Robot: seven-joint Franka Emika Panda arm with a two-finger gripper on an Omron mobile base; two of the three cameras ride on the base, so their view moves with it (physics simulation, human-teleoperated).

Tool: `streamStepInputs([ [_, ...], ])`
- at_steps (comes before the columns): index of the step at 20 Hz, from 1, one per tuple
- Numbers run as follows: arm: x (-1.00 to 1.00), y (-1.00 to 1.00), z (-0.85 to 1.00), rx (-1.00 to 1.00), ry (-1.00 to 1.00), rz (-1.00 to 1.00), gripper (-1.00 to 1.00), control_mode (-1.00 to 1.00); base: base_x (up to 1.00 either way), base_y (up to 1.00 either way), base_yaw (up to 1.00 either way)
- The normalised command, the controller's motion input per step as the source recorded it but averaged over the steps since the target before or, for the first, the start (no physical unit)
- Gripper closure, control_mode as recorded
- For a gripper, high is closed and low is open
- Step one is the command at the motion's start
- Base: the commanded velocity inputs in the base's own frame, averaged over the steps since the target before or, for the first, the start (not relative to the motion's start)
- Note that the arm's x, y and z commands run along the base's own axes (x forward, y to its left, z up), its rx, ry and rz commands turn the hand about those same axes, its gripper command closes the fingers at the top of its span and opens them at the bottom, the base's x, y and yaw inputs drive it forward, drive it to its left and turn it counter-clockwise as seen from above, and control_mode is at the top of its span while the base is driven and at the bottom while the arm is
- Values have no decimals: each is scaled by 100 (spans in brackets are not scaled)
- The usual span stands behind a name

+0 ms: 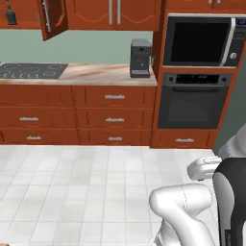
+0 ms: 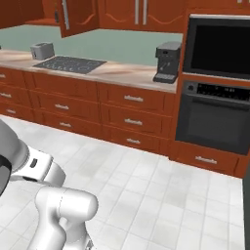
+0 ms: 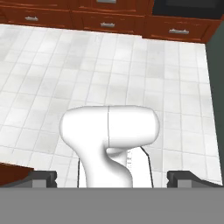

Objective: There is a bowl on the dining counter. Grab a lemon wedge from the fridge and place it in the bowl. Then get the liquor bottle and glass cup from the cabinet and place them next to the bowl.

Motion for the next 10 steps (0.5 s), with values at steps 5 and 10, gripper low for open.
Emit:
streamStepInputs([
  [5,0,0,0,0,0,0,-100,100,100,-21,31],
  [10,0,0,0,0,0,0,-100,100,100,-5,35],
])
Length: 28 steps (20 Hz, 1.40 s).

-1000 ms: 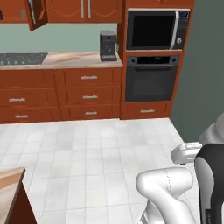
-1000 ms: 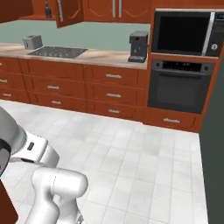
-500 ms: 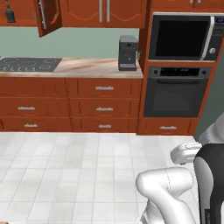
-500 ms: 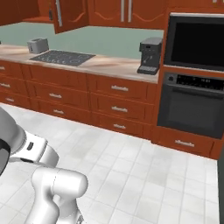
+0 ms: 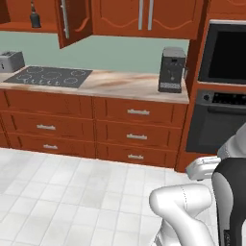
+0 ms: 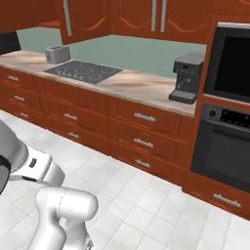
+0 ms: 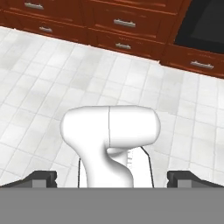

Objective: There is a bowl on the dining counter. Grab a lemon wedge from the fridge and place it in the bowl. Then get the liquor bottle and glass cup from the cabinet and place them next to the bowl.

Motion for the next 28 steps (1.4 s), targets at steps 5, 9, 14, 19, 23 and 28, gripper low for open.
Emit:
streamStepInputs([
  [5,0,0,0,0,0,0,-100,100,100,0,35],
  [9,0,0,0,0,0,0,-100,100,100,13,26],
  [14,0,0,0,0,0,0,-100,100,100,43,21],
  [19,0,0,0,0,0,0,-100,100,92,82,5],
  [23,0,0,0,0,0,0,-100,100,73,95,0],
  [28,0,0,0,0,0,0,-100,100,65,88,-4],
])
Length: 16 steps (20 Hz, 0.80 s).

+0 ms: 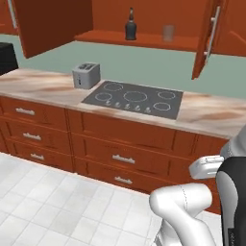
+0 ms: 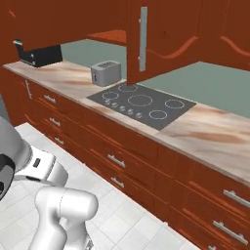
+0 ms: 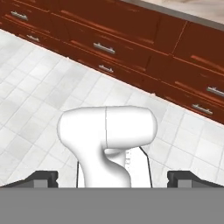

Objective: There is a bowl on the dining counter. Grab a lemon wedge from the fridge and place it in the bowl. Then get the liquor bottle and glass cup from the cabinet and place them next to the bowl.

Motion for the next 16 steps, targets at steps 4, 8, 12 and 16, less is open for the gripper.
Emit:
streamStepInputs([
  [4,0,0,0,0,0,0,-100,100,57,83,-10],
  [8,0,0,0,0,0,0,-100,100,55,68,-18],
  [12,0,0,0,0,0,0,-100,100,50,38,-27],
  [16,0,0,0,0,0,0,-100,100,43,11,-35],
])
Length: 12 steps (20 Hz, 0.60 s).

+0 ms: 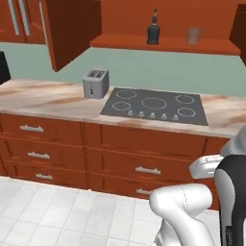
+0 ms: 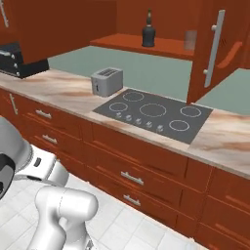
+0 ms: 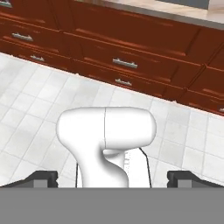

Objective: There is a bowl on the dining counter. Grab a lemon wedge from the fridge and place it in the bowl. Then get the liquor bottle and glass cup from the cabinet and place them next to the bowl.

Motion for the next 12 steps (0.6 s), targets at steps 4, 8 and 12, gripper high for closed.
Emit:
streamStepInputs([
  [4,0,0,0,0,0,0,-100,100,53,10,-41],
  [8,0,0,0,0,0,0,-100,100,79,23,-39],
  [12,0,0,0,0,0,0,-100,100,96,24,-33],
])
